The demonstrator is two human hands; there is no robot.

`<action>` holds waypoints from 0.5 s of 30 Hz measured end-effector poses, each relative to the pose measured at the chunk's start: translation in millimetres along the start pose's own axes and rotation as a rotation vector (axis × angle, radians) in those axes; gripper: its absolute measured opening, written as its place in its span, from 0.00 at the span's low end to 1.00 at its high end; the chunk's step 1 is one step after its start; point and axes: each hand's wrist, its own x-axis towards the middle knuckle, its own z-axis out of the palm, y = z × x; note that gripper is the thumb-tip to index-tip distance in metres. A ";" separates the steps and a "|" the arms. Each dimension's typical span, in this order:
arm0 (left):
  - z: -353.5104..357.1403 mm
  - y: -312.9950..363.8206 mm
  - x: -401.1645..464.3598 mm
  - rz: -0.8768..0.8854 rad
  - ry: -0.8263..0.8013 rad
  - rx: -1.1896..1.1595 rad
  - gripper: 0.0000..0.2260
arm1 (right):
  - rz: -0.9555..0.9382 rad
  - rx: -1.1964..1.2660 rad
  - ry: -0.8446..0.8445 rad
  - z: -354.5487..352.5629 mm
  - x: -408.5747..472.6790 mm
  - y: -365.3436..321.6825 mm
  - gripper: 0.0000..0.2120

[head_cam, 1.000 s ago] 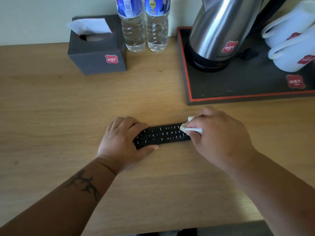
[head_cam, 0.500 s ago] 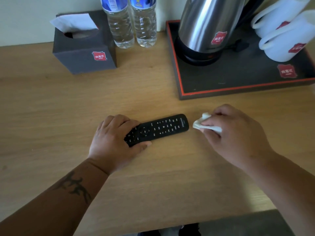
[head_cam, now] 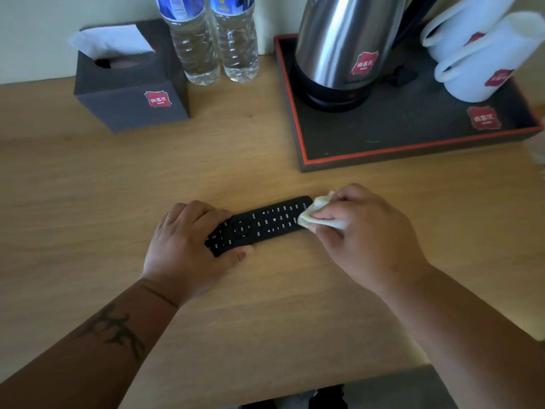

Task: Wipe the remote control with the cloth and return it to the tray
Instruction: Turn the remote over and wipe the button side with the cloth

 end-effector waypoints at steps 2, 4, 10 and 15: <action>-0.9 0.2 -0.3 0.000 -0.001 0.005 0.26 | 0.098 0.035 -0.002 -8.1 8.5 2.2 0.06; -1.9 1.5 0.5 -0.003 -0.014 0.000 0.27 | 0.087 0.040 0.066 -10.0 20.4 -7.5 0.09; -2.3 2.9 0.7 -0.008 0.001 0.007 0.27 | -0.032 -0.122 0.075 17.4 23.0 -44.5 0.07; -3.7 3.0 1.4 -0.010 -0.016 0.004 0.27 | -0.041 -0.100 -0.007 10.3 -7.4 -44.7 0.06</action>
